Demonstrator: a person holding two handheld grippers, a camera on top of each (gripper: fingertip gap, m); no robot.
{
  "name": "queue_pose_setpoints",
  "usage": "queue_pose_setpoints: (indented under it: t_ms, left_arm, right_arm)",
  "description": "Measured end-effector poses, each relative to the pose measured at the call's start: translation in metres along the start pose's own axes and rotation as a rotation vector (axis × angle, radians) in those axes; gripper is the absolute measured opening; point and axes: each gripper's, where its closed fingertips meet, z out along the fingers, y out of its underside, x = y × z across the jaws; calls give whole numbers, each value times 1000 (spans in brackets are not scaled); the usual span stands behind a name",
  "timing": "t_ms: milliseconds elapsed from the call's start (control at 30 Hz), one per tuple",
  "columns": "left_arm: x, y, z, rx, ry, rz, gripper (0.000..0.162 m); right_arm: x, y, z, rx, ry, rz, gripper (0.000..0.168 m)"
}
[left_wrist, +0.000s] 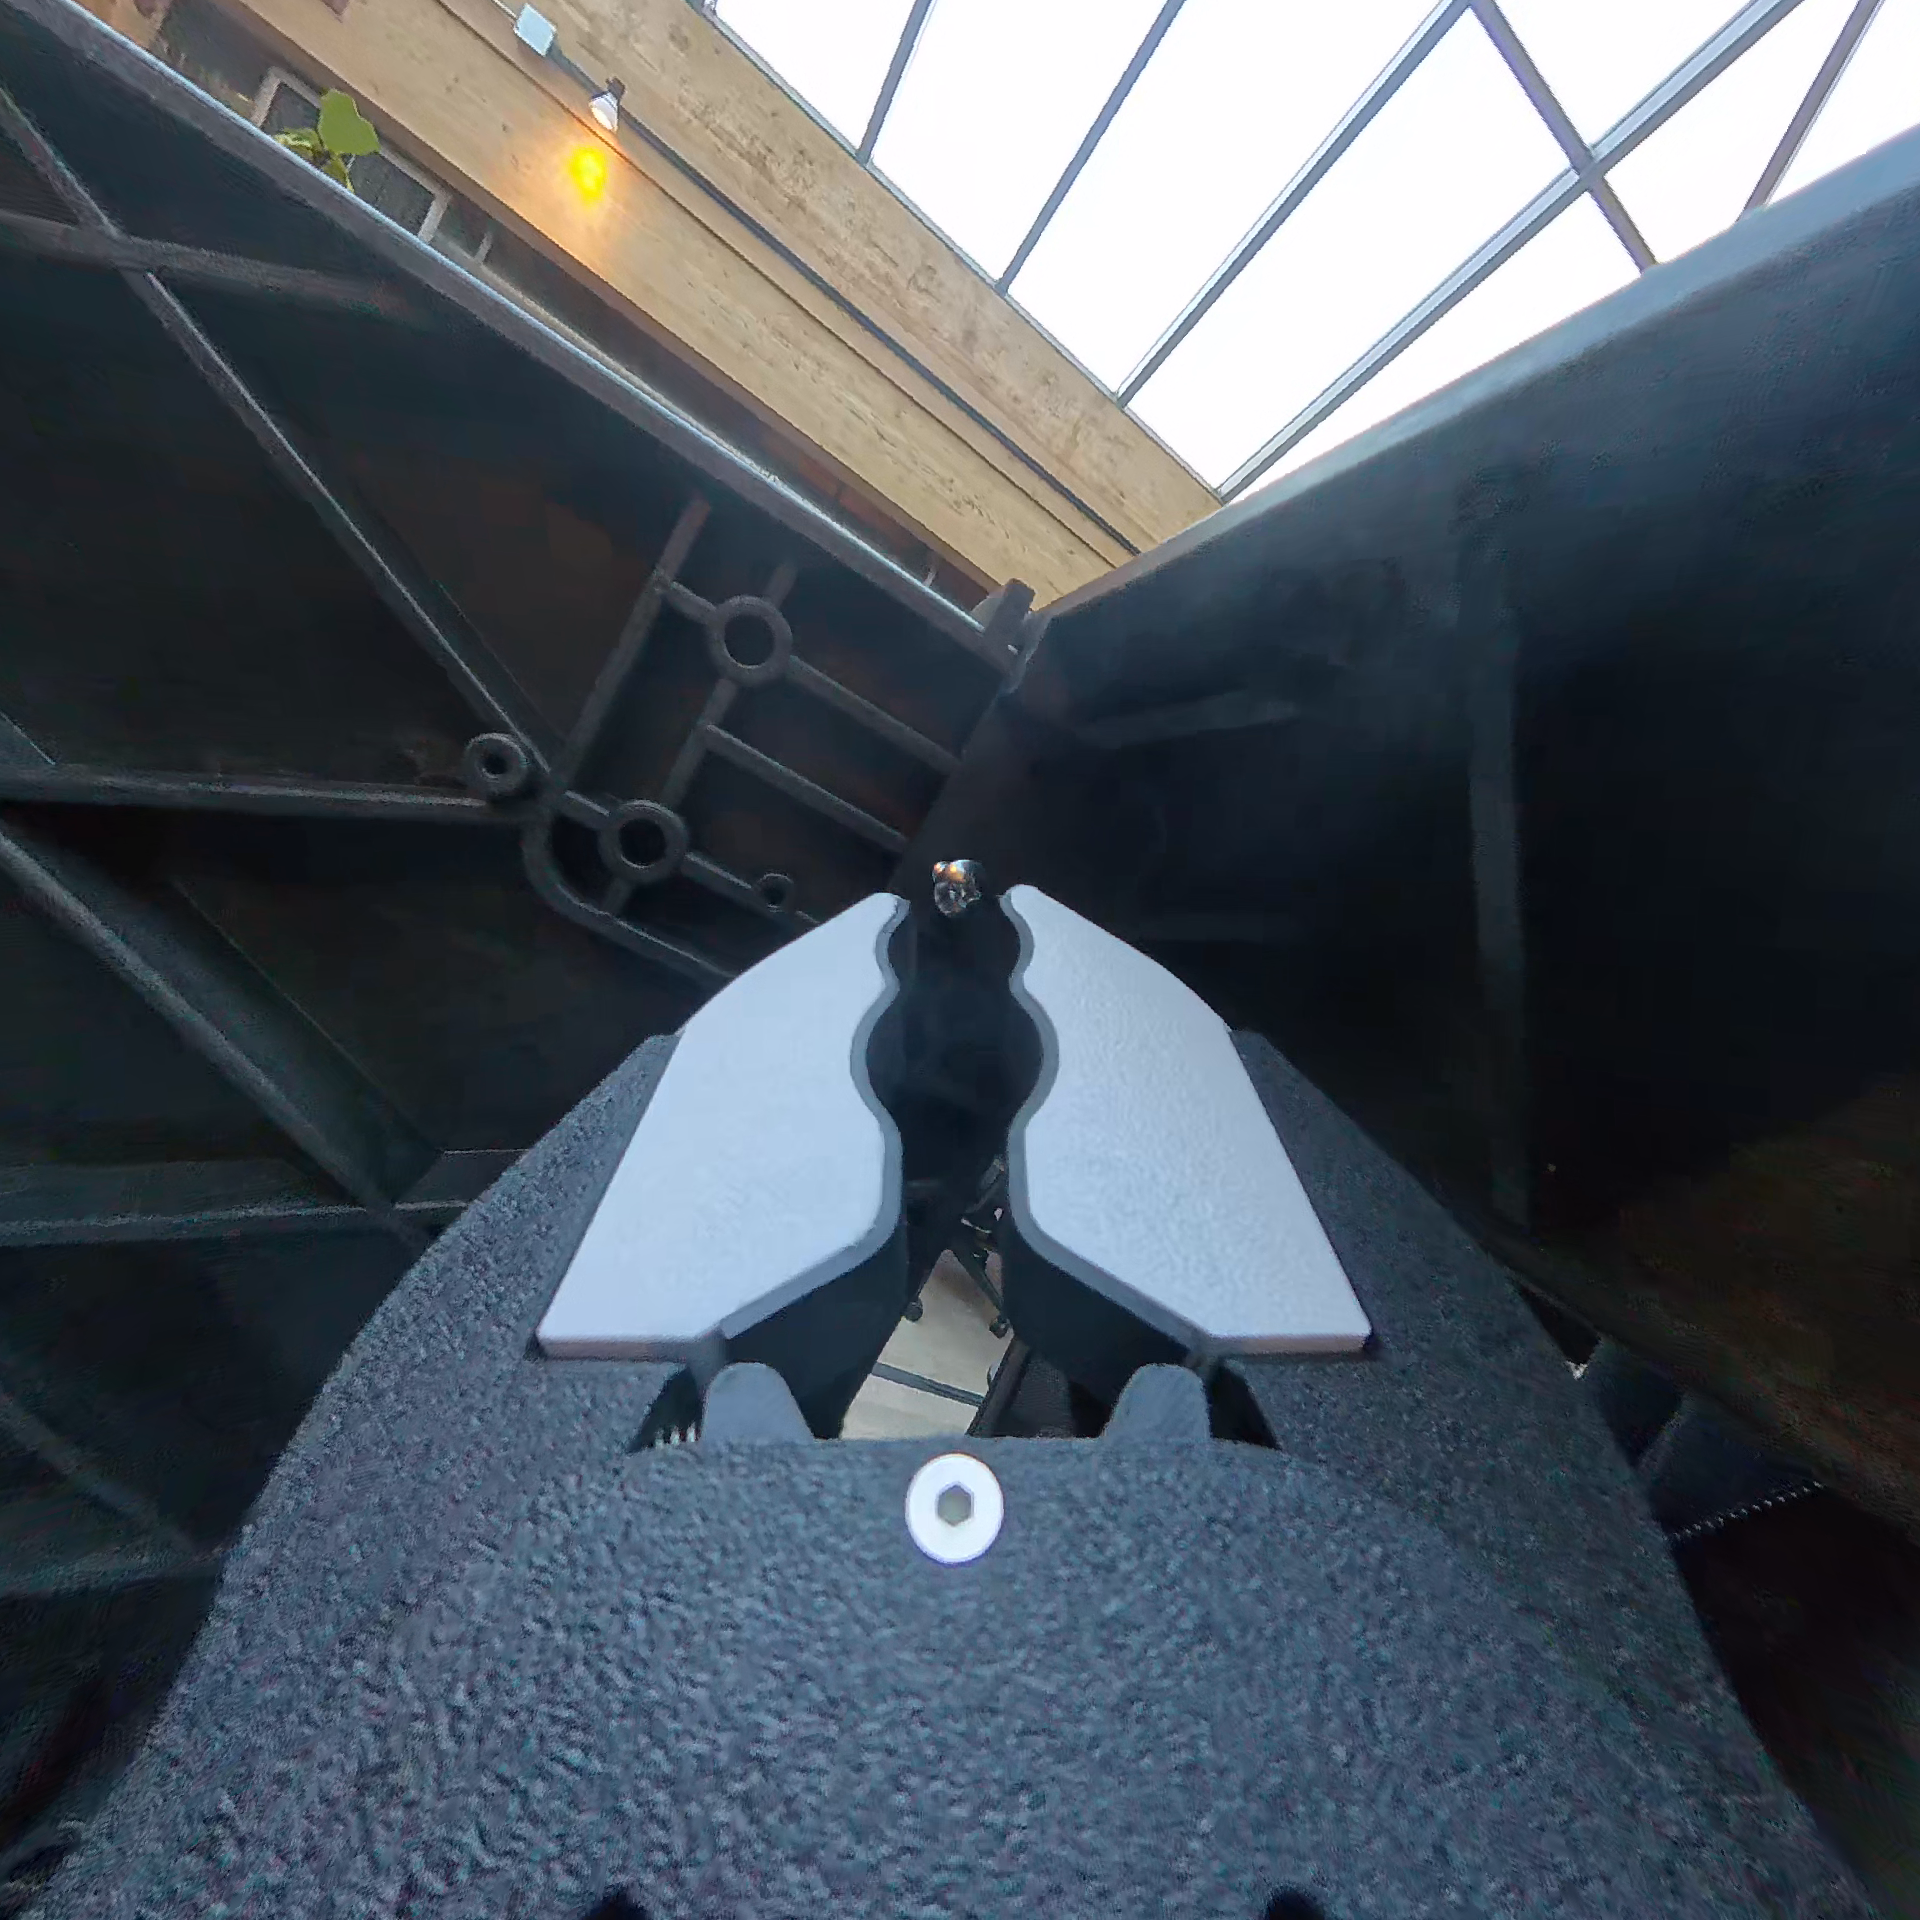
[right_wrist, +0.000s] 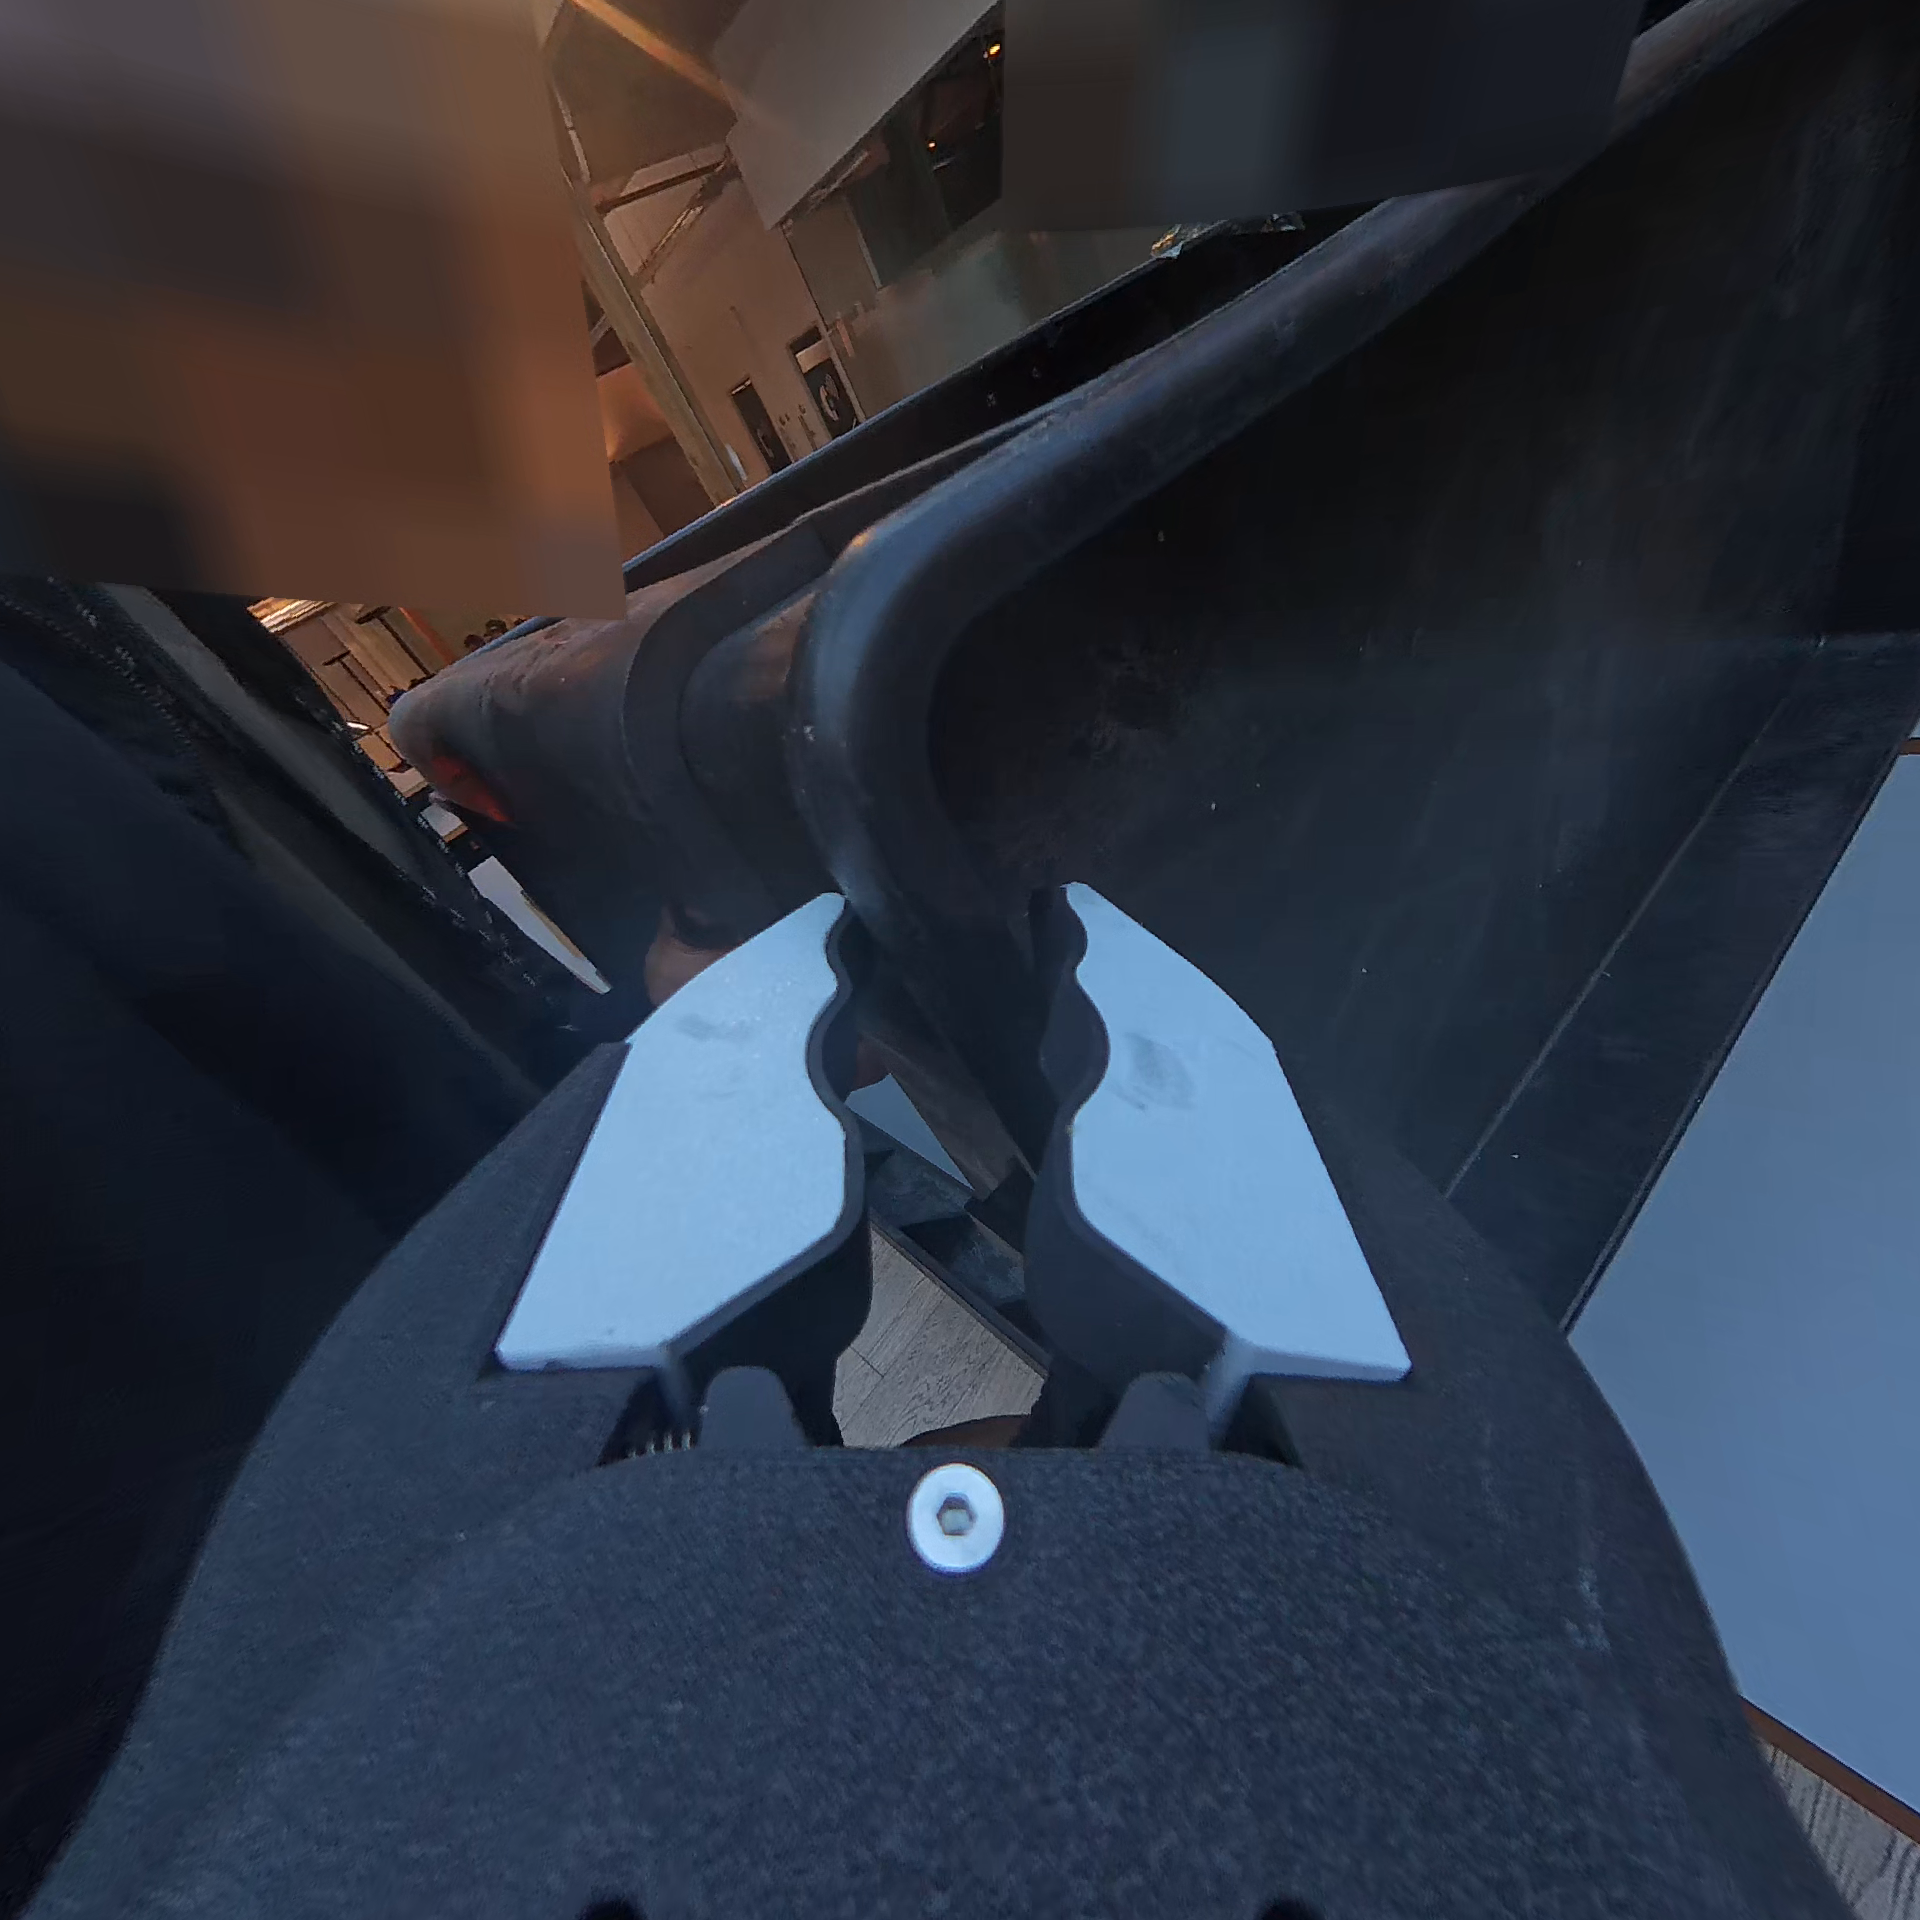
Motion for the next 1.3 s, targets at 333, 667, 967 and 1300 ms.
queue_pose_setpoints:
  t_ms: [333, 667, 967, 1300]
  left_arm:
    - [0, 6, -12, -14, -38, -11, 15]
    - [-27, 31, -45, -83, -159, -69, 15]
    - [-43, 75, -87, -201, -278, -133, 15]
    - [-14, 87, -106, -233, -289, -133, 15]
  right_arm:
    - [1, 0, 0, -4, 8, -6, 36]
    - [3, 1, -2, 14, 88, -21, 38]
    - [12, 6, -18, 106, 238, -17, 31]
    - [6, 37, -44, 160, 369, 24, 31]
